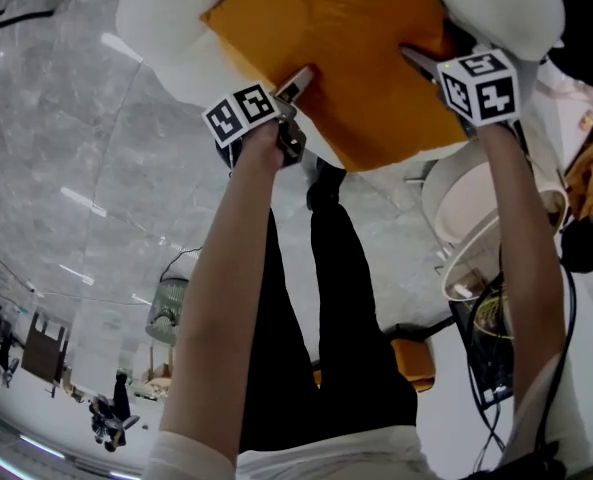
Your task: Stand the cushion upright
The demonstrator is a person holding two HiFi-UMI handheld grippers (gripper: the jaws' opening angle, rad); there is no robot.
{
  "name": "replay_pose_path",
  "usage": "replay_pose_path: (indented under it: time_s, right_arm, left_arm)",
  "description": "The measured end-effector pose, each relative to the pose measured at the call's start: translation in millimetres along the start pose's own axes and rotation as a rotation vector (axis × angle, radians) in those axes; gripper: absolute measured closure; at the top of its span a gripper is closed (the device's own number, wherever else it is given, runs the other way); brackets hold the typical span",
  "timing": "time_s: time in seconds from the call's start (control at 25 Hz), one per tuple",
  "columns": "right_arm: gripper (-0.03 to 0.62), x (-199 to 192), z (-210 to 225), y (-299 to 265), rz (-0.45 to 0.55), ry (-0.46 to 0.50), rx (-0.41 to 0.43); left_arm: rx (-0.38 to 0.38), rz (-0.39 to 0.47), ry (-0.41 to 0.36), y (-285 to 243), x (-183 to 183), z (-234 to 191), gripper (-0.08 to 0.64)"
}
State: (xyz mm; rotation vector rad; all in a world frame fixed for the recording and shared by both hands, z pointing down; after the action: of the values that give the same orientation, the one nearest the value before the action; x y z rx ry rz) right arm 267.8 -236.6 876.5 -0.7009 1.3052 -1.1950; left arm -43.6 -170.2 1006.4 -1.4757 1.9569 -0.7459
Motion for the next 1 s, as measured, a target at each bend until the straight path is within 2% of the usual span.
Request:
replay_pose_path:
  time_s: [0.08,0.16,0.24,0.28,0.56,0.68,0.84,1.0]
  right_arm:
    - [0.190,-1,-2,-6,-0.015,0.014,-0.032]
    - [0.190,-2,-1,-12,-0.025,0.023,-0.053]
    - [0.194,-3,1,-17,-0.027,0.027,-0.062]
    - [0.204,-4,1,-19,-0.027,0.029,-0.065]
    - [0.401,-6,-19,-20,-0.063,0.100,-0.057]
    - [0.438,-3,-21,-11,-0.054,0.055,-0.027]
    - [0.482,-3,-19,3,-0.033,0.012,0.010]
    - [0.499,-4,-25,14,-0.009,-0.022,0.022]
  left_arm:
    - [-0.005,-0.004,0.052,-9,-6,-7,-0.027]
    - [-0.012,0.009,0.043,-15,-5,-6,-0.008]
    - [-0.026,0.026,0.009,-18,-1,-2,0.097]
    - [-0.032,0.029,-0.001,-19,1,0,0.128]
    - [-0.054,0.047,-0.079,-7,2,13,0.334]
    - [-0.066,0.057,-0.118,2,3,23,0.413]
    - [-0.081,0.051,-0.148,15,4,35,0.447]
    - [-0.088,0.066,-0.185,35,12,41,0.463]
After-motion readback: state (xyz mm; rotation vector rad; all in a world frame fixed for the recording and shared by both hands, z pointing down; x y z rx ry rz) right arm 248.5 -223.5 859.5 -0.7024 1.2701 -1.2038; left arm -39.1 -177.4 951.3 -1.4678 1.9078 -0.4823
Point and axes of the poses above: the fingertips, and each gripper's own axes: y backward along the fingers, z to its right, x out of its top, the point moved 9 cm from there along y, backward along the fingers, and after that the axes turned 15 degrees about -y, right-handed, at the moved point
